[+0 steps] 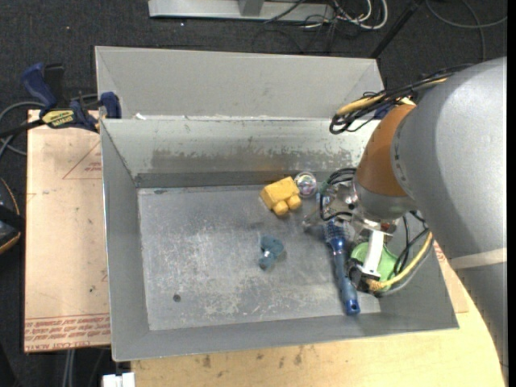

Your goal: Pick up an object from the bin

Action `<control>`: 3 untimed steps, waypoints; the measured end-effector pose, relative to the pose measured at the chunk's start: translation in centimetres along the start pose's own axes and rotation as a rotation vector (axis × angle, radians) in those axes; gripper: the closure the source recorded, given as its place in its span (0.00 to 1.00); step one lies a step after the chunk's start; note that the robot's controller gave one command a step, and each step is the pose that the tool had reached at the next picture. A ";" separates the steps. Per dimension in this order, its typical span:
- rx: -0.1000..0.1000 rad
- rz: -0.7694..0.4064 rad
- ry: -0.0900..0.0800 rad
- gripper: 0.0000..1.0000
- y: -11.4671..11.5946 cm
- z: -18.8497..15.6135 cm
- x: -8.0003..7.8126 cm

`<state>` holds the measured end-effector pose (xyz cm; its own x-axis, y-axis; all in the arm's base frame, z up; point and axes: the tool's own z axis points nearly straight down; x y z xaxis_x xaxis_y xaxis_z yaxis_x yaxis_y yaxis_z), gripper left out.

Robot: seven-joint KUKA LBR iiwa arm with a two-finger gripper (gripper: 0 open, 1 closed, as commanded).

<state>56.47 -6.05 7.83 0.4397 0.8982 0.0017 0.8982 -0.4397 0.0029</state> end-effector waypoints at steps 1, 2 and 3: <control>-0.002 0.000 0.000 1.00 0.1 -0.2 0.1; -0.003 0.016 0.001 1.00 1.2 -11.4 4.5; 0.000 -0.018 -0.001 1.00 1.3 -16.1 3.7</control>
Offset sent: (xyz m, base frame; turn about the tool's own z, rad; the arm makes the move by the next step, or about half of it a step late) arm 0.0000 0.0000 0.0000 0.0000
